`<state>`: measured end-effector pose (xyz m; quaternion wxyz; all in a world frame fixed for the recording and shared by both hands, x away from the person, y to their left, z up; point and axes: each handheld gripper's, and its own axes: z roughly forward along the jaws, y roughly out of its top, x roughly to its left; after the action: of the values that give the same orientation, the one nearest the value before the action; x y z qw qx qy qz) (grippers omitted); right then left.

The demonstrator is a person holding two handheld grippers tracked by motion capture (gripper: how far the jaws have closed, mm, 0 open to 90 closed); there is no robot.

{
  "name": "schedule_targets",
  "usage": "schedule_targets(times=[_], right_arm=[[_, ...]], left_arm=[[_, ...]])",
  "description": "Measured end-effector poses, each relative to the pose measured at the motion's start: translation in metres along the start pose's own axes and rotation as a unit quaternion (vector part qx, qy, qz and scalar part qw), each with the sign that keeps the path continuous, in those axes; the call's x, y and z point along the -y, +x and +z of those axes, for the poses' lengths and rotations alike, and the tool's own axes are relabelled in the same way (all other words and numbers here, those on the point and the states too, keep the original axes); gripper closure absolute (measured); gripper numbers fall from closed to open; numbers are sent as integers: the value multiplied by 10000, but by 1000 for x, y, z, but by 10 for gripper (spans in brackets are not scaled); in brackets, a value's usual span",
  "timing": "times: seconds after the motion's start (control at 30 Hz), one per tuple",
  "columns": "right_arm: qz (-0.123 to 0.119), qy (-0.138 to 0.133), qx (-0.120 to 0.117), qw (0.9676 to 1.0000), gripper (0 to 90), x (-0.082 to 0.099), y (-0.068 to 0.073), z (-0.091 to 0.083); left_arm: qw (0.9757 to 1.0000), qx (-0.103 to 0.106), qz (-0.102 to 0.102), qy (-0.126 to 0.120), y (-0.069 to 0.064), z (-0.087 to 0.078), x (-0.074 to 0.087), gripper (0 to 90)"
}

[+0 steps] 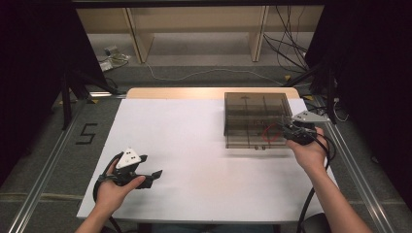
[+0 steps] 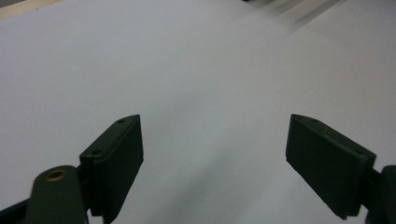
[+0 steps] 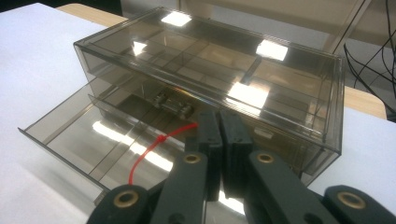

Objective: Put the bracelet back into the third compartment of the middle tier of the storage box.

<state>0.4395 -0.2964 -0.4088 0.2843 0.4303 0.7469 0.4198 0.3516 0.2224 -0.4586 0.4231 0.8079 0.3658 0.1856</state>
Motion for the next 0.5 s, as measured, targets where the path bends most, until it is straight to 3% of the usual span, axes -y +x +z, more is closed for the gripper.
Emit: schedule_targets(times=[0.5], right_arm=[[42, -7, 80, 10000, 887, 2, -5, -2]], left_arm=[[10000, -7, 15, -2, 0, -1, 0, 191]])
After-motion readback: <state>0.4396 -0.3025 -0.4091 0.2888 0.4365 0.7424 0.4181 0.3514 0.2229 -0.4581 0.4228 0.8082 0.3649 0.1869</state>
